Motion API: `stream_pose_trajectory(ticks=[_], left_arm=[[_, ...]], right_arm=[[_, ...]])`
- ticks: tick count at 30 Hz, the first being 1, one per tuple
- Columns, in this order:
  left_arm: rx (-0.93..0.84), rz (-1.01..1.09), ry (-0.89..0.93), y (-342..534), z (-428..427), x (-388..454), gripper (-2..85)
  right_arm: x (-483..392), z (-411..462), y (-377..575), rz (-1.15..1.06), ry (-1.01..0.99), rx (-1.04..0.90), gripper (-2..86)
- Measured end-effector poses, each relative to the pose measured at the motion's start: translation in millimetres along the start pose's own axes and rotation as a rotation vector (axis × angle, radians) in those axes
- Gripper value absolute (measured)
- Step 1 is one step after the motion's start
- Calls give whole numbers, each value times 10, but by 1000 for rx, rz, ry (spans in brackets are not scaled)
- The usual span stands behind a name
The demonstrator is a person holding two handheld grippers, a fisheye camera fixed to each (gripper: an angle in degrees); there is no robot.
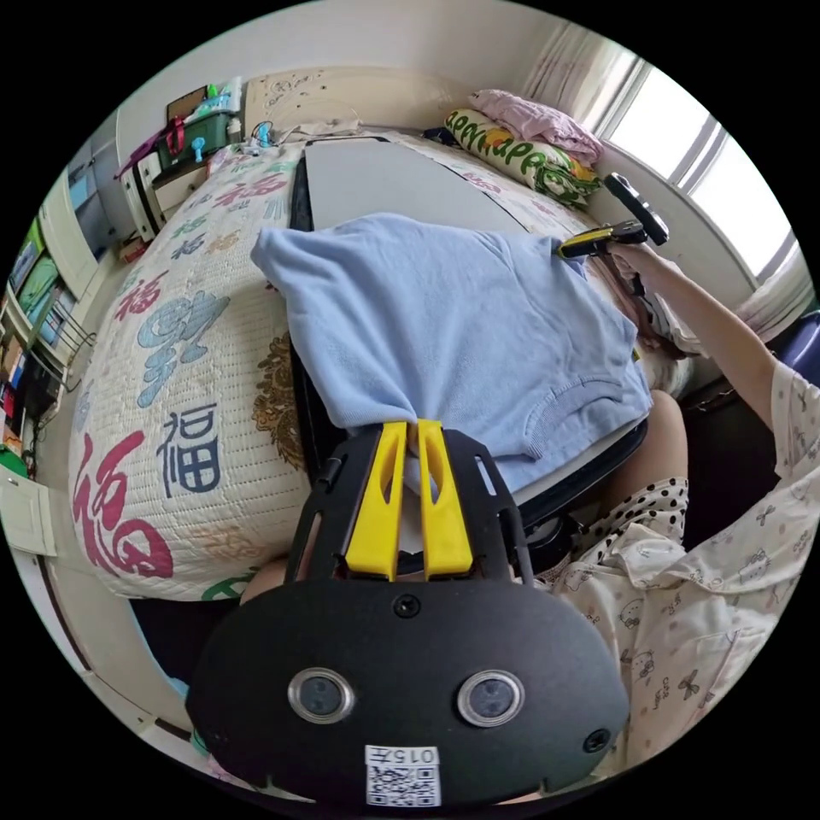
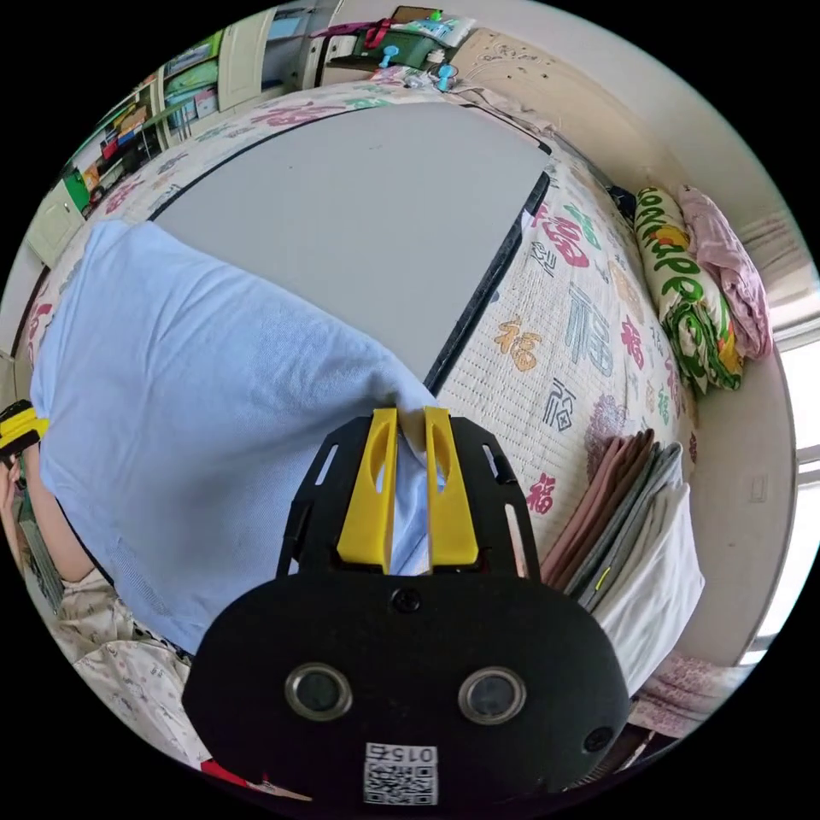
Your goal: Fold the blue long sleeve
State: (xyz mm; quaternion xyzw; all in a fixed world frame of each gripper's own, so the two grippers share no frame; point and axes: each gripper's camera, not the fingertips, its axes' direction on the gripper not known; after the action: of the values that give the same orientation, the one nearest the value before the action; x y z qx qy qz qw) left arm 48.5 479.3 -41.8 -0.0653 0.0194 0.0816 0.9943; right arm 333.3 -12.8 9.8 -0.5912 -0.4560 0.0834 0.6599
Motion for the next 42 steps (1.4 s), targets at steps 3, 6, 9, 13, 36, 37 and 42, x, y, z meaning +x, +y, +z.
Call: stream_pose_trajectory(ticks=[3,6,9,13,36,37,42], left_arm=[[86,21,18,205,-371,-142,39],[97,-39,-35,407,-638,-447,82],[126,-192,0,756,-819,-948,96],[140,-371,110,1299,-874,-1495,100],[203,-198,245,792,-1336,-813,81],[221,-256,284,989,-1451,-942,77],[241,-364,437,1450,-1527,-1175,68]], right_arm=[[257,-370,587,54,-124,110,65],[425,-549,1268,139,-192,125,74],[617,-525,1923,274,-331,132,94],[966,-254,2580,484,-565,106,109],[1317,-77,2793,470,-366,31,89],[1345,-63,2817,475,-371,36,89],[1460,8,2910,483,-394,47,88]])
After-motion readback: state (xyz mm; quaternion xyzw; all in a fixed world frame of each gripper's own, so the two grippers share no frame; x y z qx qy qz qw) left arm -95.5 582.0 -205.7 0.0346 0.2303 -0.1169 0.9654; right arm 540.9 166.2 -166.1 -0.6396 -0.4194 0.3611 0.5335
